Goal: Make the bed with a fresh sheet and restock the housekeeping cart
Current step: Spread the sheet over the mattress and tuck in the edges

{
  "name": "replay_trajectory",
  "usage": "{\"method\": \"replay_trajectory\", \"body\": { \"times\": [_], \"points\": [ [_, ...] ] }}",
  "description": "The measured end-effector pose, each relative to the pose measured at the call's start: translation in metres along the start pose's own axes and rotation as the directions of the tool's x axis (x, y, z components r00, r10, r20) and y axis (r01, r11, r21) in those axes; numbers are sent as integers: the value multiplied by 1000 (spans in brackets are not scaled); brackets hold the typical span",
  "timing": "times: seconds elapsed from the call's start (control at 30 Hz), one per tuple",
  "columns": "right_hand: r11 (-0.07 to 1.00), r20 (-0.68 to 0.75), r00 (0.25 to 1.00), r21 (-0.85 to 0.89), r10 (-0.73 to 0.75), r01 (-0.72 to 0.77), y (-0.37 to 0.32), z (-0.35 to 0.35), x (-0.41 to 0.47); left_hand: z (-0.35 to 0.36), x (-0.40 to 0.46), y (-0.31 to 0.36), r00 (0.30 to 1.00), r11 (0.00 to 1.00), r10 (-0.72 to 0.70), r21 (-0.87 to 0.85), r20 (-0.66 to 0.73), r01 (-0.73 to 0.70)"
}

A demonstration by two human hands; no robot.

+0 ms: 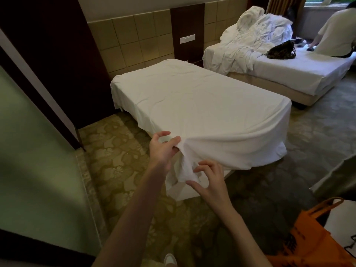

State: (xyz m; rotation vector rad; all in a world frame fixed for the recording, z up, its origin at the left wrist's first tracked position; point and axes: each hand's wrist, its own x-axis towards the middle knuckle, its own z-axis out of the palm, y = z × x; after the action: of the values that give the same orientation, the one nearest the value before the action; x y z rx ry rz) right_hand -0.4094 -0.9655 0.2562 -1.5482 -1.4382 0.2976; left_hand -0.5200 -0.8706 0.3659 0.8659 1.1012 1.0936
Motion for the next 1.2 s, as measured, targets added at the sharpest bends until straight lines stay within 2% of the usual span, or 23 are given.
{"method": "replay_trajectory", "body": {
  "times": [0.1,0.2,0.27,0.33,0.4,0.47,0.53,0.6,0.7,0.87,1.0,1.1,1.2],
  "points": [
    [996,-74,994,20,-85,86,-2,-4,9,0,5,4,1000,1000,0,9,1,0],
    [992,-68,996,112,-52,60,-15,-19,24,-5,4,6,998,996,51,73,40,-53],
    [988,-76,997,149,-25,36,-23,-29,36,-12,-4,3,974,969,167,159,153,-191],
    [984,-65,998,178,14,-2,-31,-37,50,-18,-14,-5,907,894,260,274,331,-356],
    [981,-19,999,188,50,-46,-40,-44,66,-20,-19,-17,863,825,232,380,449,-419],
    [978,53,996,193,73,-82,-52,-47,82,-15,-17,-27,853,812,200,406,482,-420],
    [968,90,992,229,88,-107,-62,-47,95,-6,-12,-32,872,804,217,426,439,-415],
    [952,83,991,281,106,-126,-68,-49,109,3,-10,-32,885,793,301,422,355,-439],
    [917,85,988,368,129,-151,-66,-54,123,9,-3,-26,869,774,405,399,286,-492],
    [911,149,975,356,167,-211,-28,-48,115,17,21,-10,860,803,426,320,282,-503],
    [926,211,952,262,221,-273,13,-30,105,22,46,3,899,875,410,214,153,-435],
    [922,163,948,236,272,-305,34,-14,113,19,68,12,919,914,374,119,122,-388],
    [937,126,959,214,254,-276,46,2,130,11,93,17,924,923,361,94,127,-374]
  ]
}}
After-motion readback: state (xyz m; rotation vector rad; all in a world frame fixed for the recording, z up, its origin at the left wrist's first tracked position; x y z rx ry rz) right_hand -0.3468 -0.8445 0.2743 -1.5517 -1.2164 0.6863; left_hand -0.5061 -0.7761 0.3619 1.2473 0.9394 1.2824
